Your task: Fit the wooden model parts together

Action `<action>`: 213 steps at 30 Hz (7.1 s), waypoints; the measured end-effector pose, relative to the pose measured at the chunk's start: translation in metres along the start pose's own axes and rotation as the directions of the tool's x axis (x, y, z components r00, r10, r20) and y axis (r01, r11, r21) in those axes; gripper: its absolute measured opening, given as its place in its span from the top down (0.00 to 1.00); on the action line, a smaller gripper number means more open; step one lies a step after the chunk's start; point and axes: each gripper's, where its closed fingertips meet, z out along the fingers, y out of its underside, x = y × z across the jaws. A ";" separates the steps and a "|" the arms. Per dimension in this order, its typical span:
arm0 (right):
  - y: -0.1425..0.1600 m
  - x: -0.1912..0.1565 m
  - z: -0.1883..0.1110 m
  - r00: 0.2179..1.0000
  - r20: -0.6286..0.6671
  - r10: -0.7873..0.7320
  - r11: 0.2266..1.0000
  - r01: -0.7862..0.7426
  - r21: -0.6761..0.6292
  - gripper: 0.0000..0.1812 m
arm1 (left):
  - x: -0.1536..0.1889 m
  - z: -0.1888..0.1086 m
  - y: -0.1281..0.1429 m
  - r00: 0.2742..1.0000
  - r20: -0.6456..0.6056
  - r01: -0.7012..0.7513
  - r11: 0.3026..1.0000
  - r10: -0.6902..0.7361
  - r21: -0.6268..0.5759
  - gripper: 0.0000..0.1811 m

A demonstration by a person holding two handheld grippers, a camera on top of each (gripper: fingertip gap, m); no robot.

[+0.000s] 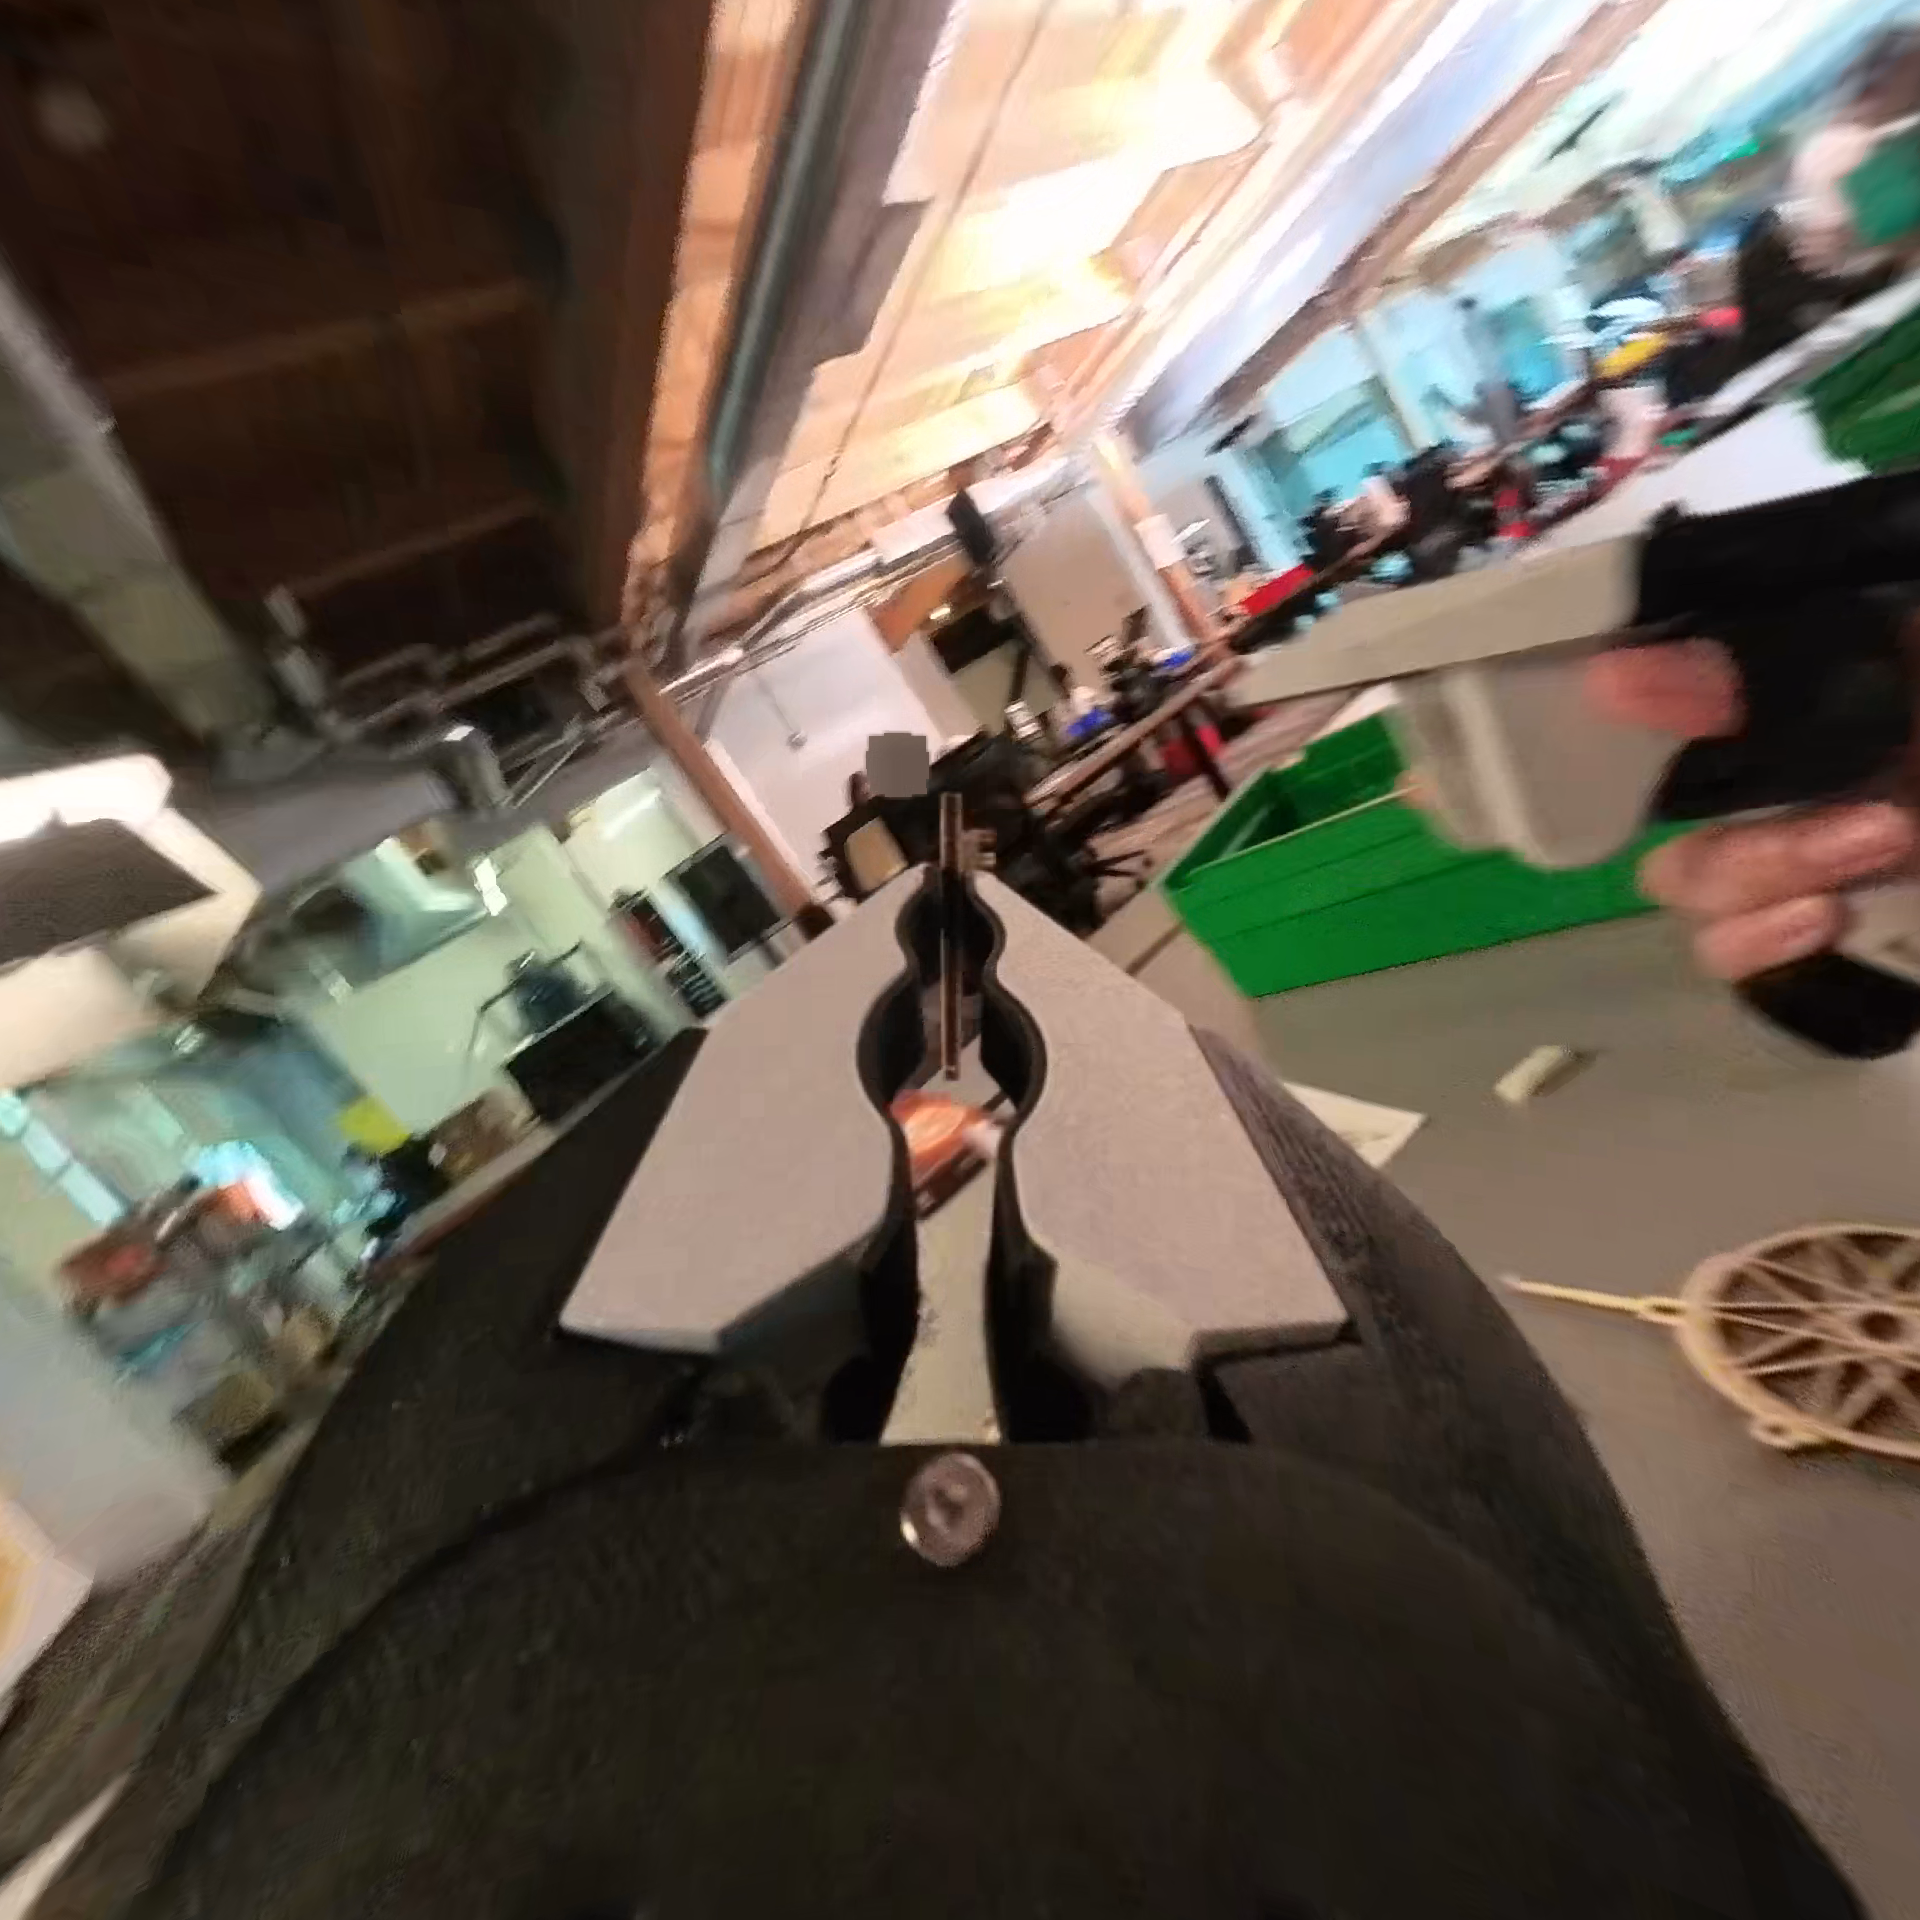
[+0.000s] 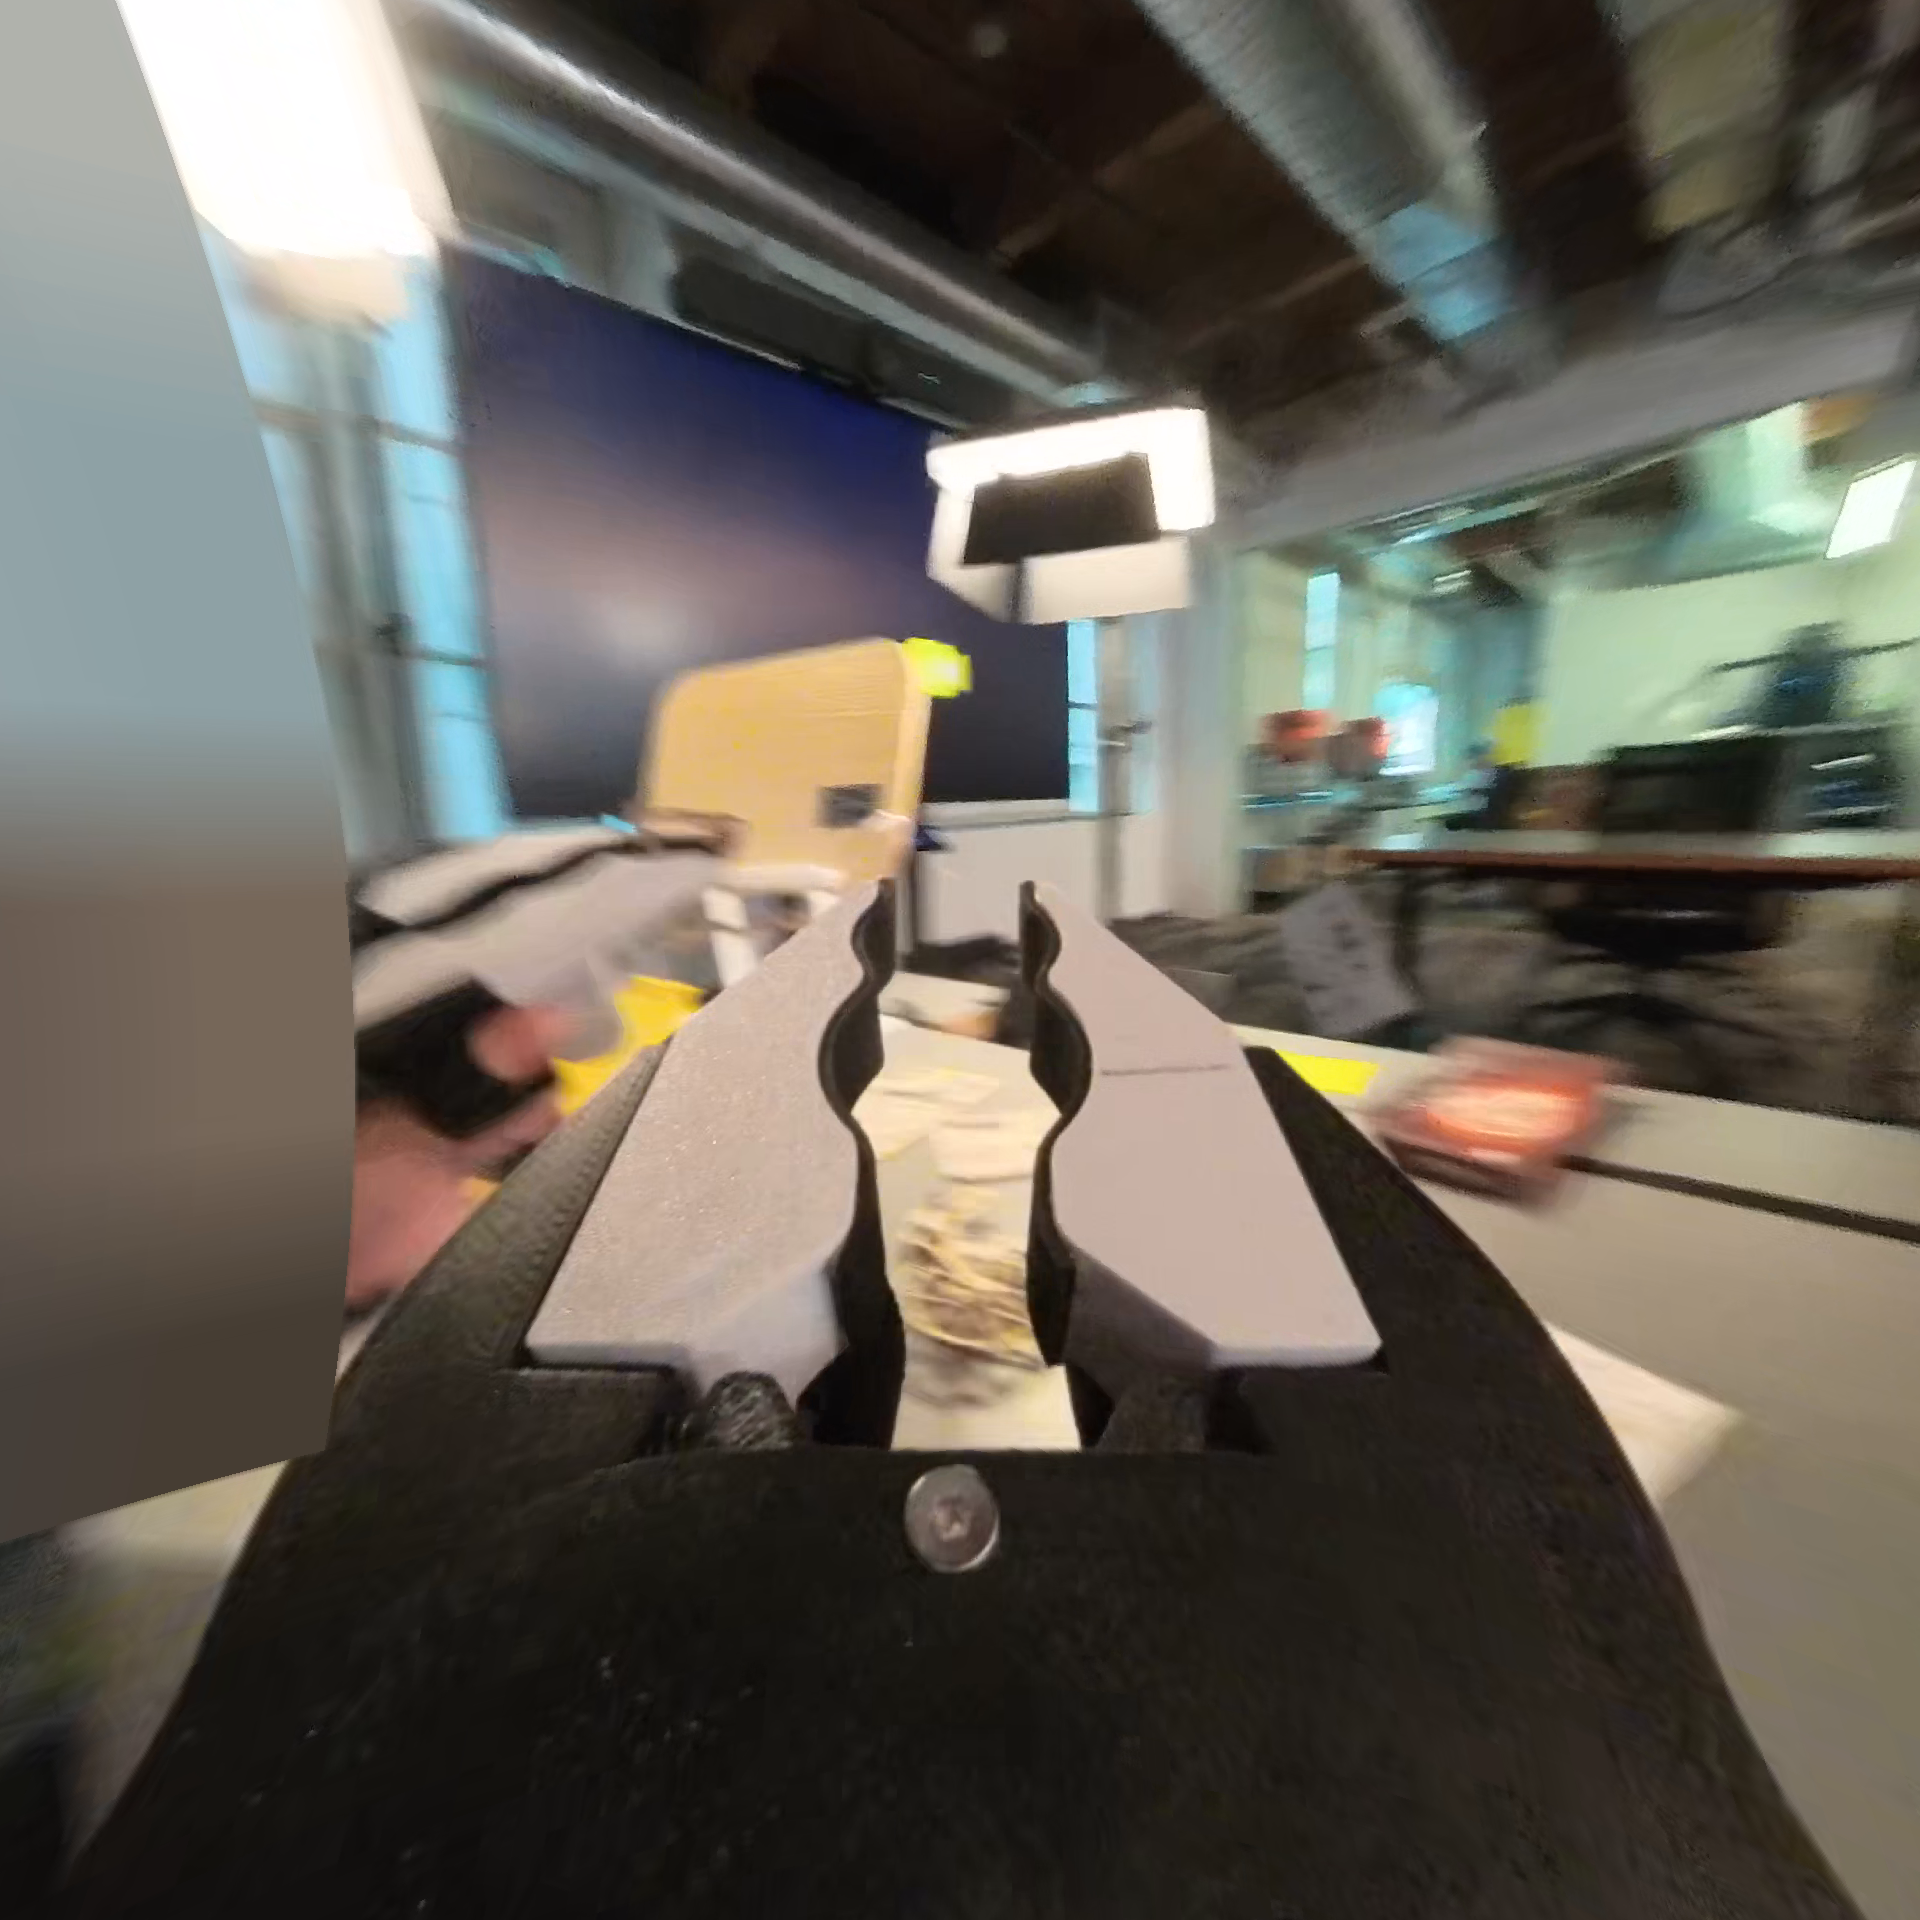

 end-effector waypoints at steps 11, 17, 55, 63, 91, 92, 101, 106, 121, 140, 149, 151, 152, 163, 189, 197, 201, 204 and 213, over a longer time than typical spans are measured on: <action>0.034 0.103 -0.027 0.781 -0.333 -0.528 0.848 0.507 -0.154 0.84 | -0.066 -0.026 0.115 0.969 0.164 0.212 0.966 -0.187 -0.150 0.99; 0.045 0.102 -0.028 0.676 -0.328 -0.660 0.750 0.618 -0.235 0.87 | -0.019 0.024 0.123 0.994 -0.063 0.077 0.988 -0.086 -0.135 0.99; 0.074 0.054 -0.027 0.992 -0.003 -0.128 0.977 0.126 -0.169 0.94 | 0.107 0.078 0.069 0.894 -0.300 0.326 0.942 -0.333 -0.075 1.00; 0.077 0.067 -0.027 0.999 -0.049 0.010 0.986 -0.018 -0.166 0.99 | 0.117 0.085 0.073 0.857 -0.342 0.373 0.922 -0.387 -0.107 1.00; 0.082 0.061 -0.025 0.988 -0.003 0.153 0.971 -0.151 -0.186 1.00 | 0.118 0.085 0.073 0.897 -0.314 0.297 0.950 -0.312 -0.095 0.99; 0.082 0.061 -0.025 0.989 -0.001 0.148 0.972 -0.146 -0.185 1.00 | 0.116 0.085 0.072 0.901 -0.305 0.297 0.951 -0.309 -0.087 0.97; 0.083 0.051 -0.025 0.992 0.049 0.115 0.973 -0.102 -0.208 1.00 | 0.135 0.069 0.066 0.869 -0.458 0.168 0.983 -0.185 -0.078 0.99; 0.085 0.055 -0.026 0.997 0.032 0.070 0.972 -0.061 -0.226 1.00 | 0.130 0.071 0.071 0.857 -0.436 0.246 0.962 -0.273 -0.119 0.99; 0.085 0.058 -0.024 1.000 -0.003 -0.011 0.974 0.010 -0.227 1.00 | 0.136 0.071 0.072 0.930 -0.360 0.049 0.996 -0.072 -0.071 0.89; 0.082 0.057 -0.026 0.999 0.018 0.037 0.976 -0.032 -0.214 1.00 | 0.125 0.086 0.090 0.938 -0.335 0.053 0.991 -0.090 -0.119 0.96; 0.085 0.060 -0.027 0.998 -0.005 0.062 0.971 -0.062 -0.231 1.00 | 0.131 0.084 0.092 0.908 -0.400 0.064 0.984 -0.127 -0.167 0.99; 0.089 0.063 -0.027 0.997 -0.029 0.072 0.963 -0.077 -0.257 1.00 | 0.134 0.084 0.096 0.903 -0.408 0.062 0.981 -0.134 -0.186 0.99; 0.091 0.065 -0.027 0.996 -0.043 0.077 0.958 -0.086 -0.274 1.00 | 0.136 0.085 0.098 0.901 -0.412 0.061 0.978 -0.139 -0.197 0.99; 0.096 0.063 -0.030 0.995 -0.019 0.099 0.942 -0.100 -0.320 1.00 | 0.136 0.085 0.104 0.912 -0.404 0.003 0.985 -0.073 -0.172 0.99; 0.107 0.065 -0.028 0.963 -0.032 -0.268 0.878 0.231 -0.419 1.00 | 0.129 0.082 0.095 0.785 -0.503 0.274 0.931 -0.361 -0.240 1.00; 0.112 0.068 -0.029 0.958 -0.035 -0.285 0.855 0.238 -0.460 1.00 | 0.132 0.080 0.099 0.845 -0.469 0.171 0.961 -0.257 -0.219 1.00; 0.111 0.067 -0.030 0.955 -0.036 -0.295 0.856 0.248 -0.454 1.00 | 0.133 0.081 0.099 0.844 -0.480 0.155 0.966 -0.239 -0.209 1.00; 0.115 0.070 -0.030 0.956 -0.032 -0.293 0.842 0.242 -0.482 1.00 | 0.134 0.081 0.104 0.873 -0.467 0.051 0.980 -0.139 -0.195 1.00; 0.113 0.069 -0.029 0.946 -0.024 -0.323 0.842 0.275 -0.464 1.00 | 0.135 0.081 0.104 0.831 -0.477 0.195 0.954 -0.285 -0.229 0.99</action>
